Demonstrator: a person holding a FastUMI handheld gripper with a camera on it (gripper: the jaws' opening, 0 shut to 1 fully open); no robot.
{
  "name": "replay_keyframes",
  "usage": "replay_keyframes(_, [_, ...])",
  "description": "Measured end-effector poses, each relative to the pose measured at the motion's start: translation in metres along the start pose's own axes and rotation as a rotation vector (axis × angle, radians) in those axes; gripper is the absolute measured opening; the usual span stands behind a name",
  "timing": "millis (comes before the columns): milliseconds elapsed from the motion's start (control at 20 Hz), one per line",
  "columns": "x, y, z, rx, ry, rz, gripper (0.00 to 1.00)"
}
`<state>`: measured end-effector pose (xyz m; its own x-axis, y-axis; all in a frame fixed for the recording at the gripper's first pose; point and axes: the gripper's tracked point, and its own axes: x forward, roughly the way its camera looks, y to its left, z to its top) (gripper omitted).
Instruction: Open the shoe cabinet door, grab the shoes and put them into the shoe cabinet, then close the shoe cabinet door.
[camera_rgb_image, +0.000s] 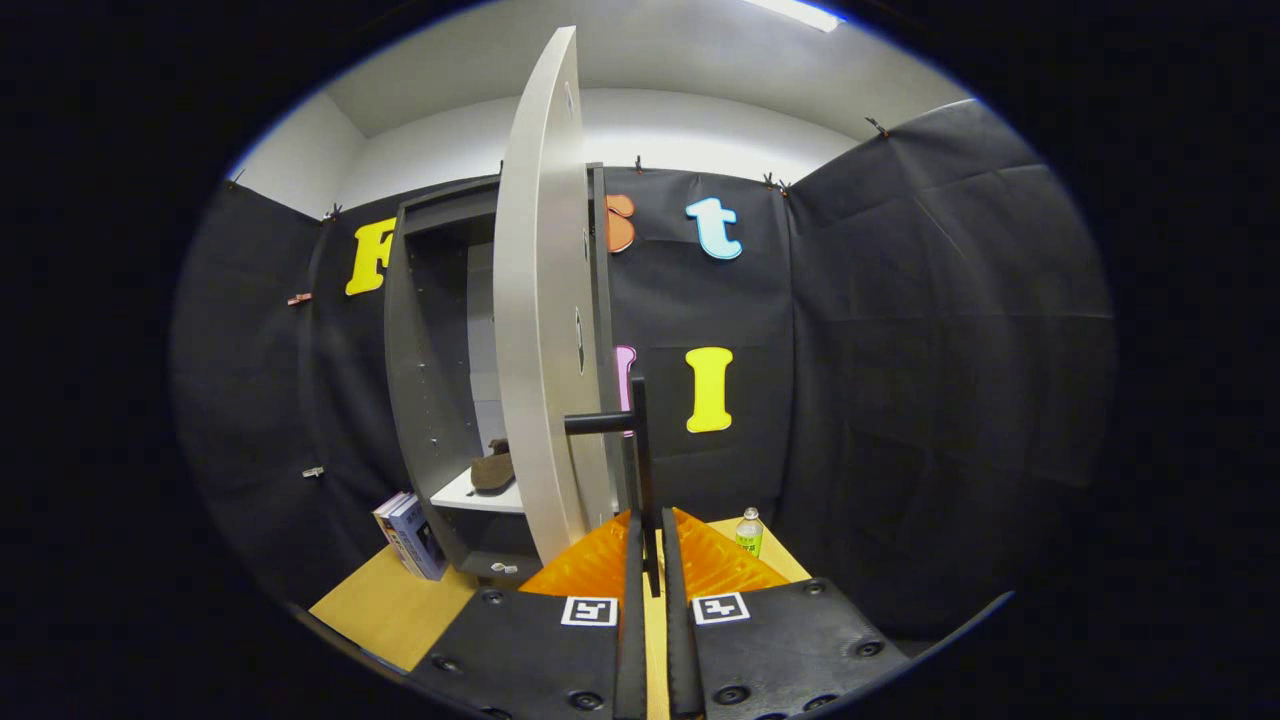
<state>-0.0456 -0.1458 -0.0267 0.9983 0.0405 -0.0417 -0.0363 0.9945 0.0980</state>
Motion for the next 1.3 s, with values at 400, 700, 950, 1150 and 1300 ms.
replay_keyframes(400, [-0.033, 0.005, 0.001, 0.041, -0.01, -0.017, 0.13])
replay_keyframes(700, [-0.067, 0.069, -0.04, 0.007, 0.064, 0.134, 0.68])
replay_keyframes(950, [-0.062, 0.145, -0.106, -0.051, 0.194, 0.296, 0.99])
replay_keyframes(1150, [-0.052, 0.181, -0.177, -0.001, 0.354, 0.363, 0.99])
replay_keyframes(1300, [-0.04, 0.2, -0.235, 0.048, 0.477, 0.375, 0.99])
